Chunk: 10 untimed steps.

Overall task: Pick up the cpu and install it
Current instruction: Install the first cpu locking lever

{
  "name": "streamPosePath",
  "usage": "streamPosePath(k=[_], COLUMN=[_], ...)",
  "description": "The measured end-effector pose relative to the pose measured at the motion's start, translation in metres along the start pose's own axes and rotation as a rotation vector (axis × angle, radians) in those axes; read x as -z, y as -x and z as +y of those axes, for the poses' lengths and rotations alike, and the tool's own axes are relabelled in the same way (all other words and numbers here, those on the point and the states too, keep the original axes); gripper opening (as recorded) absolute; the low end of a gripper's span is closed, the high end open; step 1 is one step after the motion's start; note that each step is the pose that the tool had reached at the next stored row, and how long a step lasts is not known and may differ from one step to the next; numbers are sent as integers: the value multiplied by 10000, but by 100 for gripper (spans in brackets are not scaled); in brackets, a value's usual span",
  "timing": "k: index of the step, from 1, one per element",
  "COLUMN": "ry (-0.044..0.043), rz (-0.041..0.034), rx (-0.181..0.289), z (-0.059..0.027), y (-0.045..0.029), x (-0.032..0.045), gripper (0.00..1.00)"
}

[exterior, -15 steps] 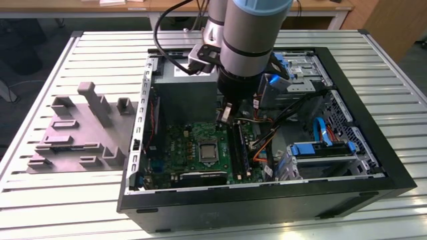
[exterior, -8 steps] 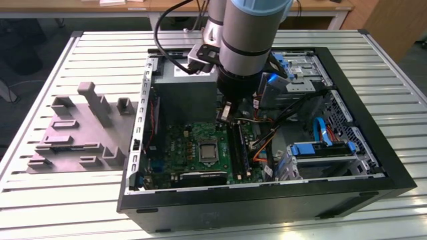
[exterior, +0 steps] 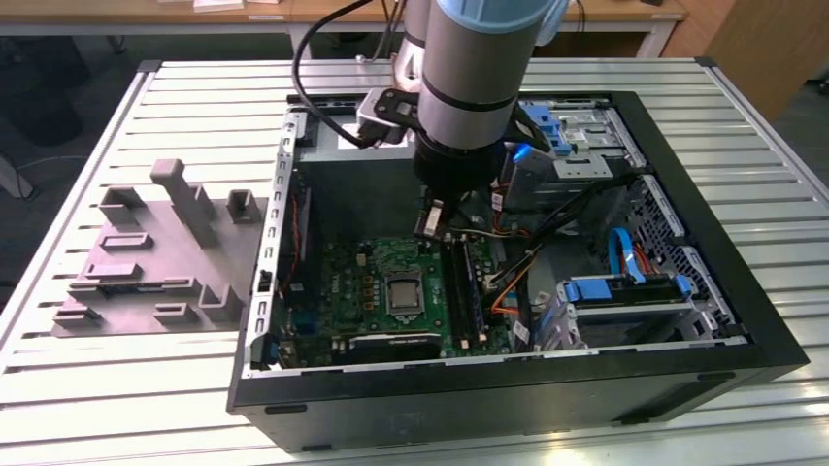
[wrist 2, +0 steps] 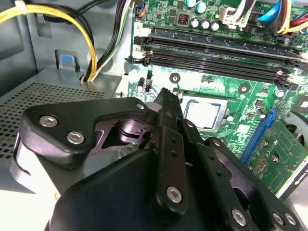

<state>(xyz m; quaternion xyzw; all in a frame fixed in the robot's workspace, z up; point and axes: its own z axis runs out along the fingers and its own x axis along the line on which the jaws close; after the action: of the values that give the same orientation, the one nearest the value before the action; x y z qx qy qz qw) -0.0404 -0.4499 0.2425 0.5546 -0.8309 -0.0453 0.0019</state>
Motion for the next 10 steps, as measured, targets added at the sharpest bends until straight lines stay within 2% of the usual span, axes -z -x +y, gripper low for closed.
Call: streamPosePath(k=[4,10], ry=[5,-2], rz=[15,17], rx=[149,240], z=[-2,-34], y=[-26,-113], x=[1,5], gripper=[11,11])
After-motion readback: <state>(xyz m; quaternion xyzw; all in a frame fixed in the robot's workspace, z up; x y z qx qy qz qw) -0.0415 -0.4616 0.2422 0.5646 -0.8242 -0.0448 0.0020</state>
